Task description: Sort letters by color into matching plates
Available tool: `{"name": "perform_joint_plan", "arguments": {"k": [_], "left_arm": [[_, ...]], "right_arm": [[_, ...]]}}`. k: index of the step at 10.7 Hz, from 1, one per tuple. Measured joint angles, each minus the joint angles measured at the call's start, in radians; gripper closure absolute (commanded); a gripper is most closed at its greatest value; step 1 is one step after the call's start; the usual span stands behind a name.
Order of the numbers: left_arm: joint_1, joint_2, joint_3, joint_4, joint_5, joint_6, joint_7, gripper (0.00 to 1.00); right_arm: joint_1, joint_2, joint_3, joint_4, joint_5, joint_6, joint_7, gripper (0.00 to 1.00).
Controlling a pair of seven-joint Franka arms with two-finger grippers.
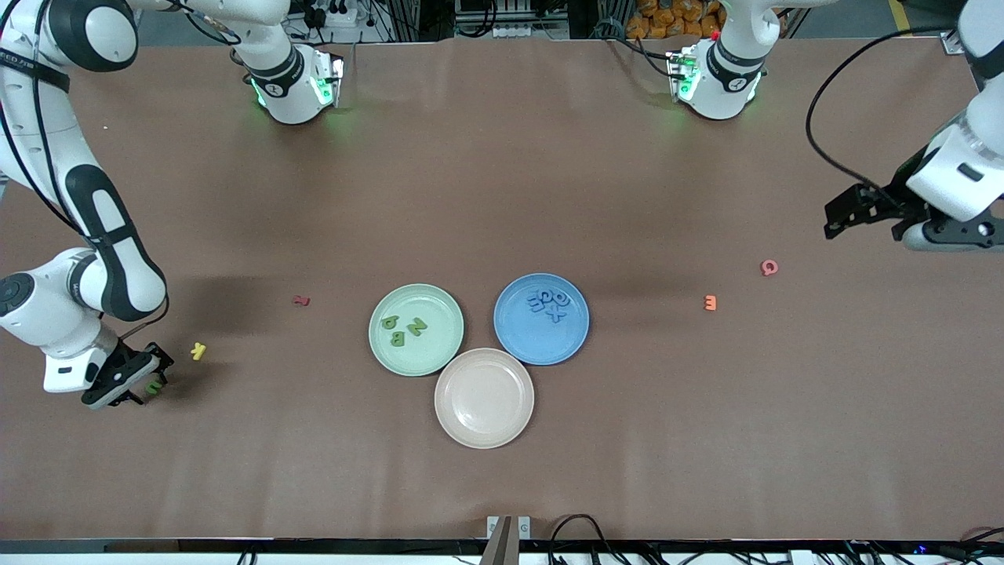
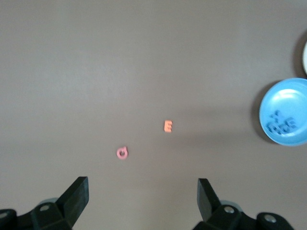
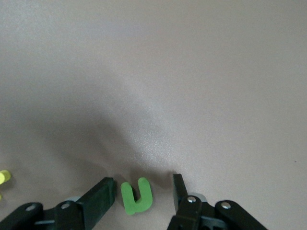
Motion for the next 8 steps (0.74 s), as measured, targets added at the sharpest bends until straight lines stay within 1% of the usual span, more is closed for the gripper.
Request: {"name": "perform_joint_plan", "arguments": {"k": [1,3,5,8], "left_arm": [[0.01,0.0,0.0,0.041,-0.008,-0.061,0.0,0.0],[0.026,0.001,0.0,0.093,-0.009,-0.102,0.0,0.0],[0.026,0.003,-0.002,0.123,-0.007,-0.113,0.001,0.0],[0.026,0.005,-0.003,0.142,-0.001,-0.115,0.007,0.0]], "right_arm": [[0.0,0.001,0.0,0.0,0.0,0.0,0.0,0.46],[-0.001,0.004,0.001,0.0,0.0,0.0,0.0,0.47],[-0.004,0.006,0.001,0.0,0.0,0.0,0.0,0.47],[-0.005,0.006,0.001,0.0,0.0,0.003,0.0,0.47]]}}
